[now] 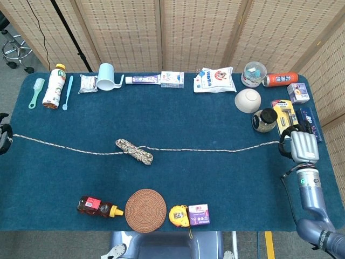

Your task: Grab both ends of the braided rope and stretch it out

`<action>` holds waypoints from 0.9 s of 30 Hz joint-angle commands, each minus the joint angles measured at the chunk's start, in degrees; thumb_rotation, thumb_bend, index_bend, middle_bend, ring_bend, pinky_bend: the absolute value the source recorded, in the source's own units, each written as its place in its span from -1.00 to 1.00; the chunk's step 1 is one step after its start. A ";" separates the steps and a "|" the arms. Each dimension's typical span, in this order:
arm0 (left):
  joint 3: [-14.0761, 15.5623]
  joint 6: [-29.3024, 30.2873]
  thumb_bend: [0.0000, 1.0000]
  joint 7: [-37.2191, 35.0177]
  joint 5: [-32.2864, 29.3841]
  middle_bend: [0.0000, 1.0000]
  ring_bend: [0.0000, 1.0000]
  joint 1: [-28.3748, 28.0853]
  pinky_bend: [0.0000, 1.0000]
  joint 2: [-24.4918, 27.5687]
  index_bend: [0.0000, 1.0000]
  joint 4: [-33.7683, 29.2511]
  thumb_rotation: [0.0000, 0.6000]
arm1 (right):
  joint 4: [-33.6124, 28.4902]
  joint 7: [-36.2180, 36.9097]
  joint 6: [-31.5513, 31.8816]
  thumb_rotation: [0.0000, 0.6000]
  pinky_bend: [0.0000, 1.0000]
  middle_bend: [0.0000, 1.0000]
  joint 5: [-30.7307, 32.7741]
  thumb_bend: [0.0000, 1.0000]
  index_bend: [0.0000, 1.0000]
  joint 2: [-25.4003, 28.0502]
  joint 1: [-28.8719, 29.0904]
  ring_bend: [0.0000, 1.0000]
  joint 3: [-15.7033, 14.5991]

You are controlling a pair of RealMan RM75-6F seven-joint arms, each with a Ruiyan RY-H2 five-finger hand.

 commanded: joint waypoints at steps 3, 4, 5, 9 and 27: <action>-0.74 -0.53 -0.22 1.54 2.47 -0.54 -0.83 -3.16 -1.00 -0.38 0.45 -2.94 1.00 | -4.48 0.74 0.18 1.00 -1.00 -0.21 -1.59 0.03 0.36 0.94 1.19 -0.53 0.66; -0.83 -0.59 -0.22 1.73 2.77 -0.54 -0.83 -3.57 -1.00 -0.49 0.45 -3.43 1.00 | -5.11 0.86 0.10 1.00 -1.00 -0.21 -1.79 0.03 0.36 1.07 1.35 -0.53 0.69; -0.91 -0.67 -0.22 1.88 3.07 -0.54 -0.82 -3.99 -1.00 -0.59 0.45 -3.96 1.00 | -5.75 0.99 0.02 1.00 -1.00 -0.21 -2.01 0.03 0.36 1.17 1.53 -0.53 0.73; -0.97 -0.56 -0.22 2.94 5.37 -0.52 -0.80 -5.98 -1.00 -1.07 0.45 -6.46 1.00 | -8.78 1.47 -0.29 1.00 -1.00 -0.21 -3.57 0.03 0.36 1.52 2.54 -0.53 0.75; -1.98 -0.10 -0.22 6.06 10.33 -0.51 -0.79 -11.93 -1.00 -3.72 0.45 -15.51 1.00 | -15.74 1.67 -2.67 1.00 -1.00 -0.21 -5.30 0.03 0.36 0.14 6.97 -0.53 1.09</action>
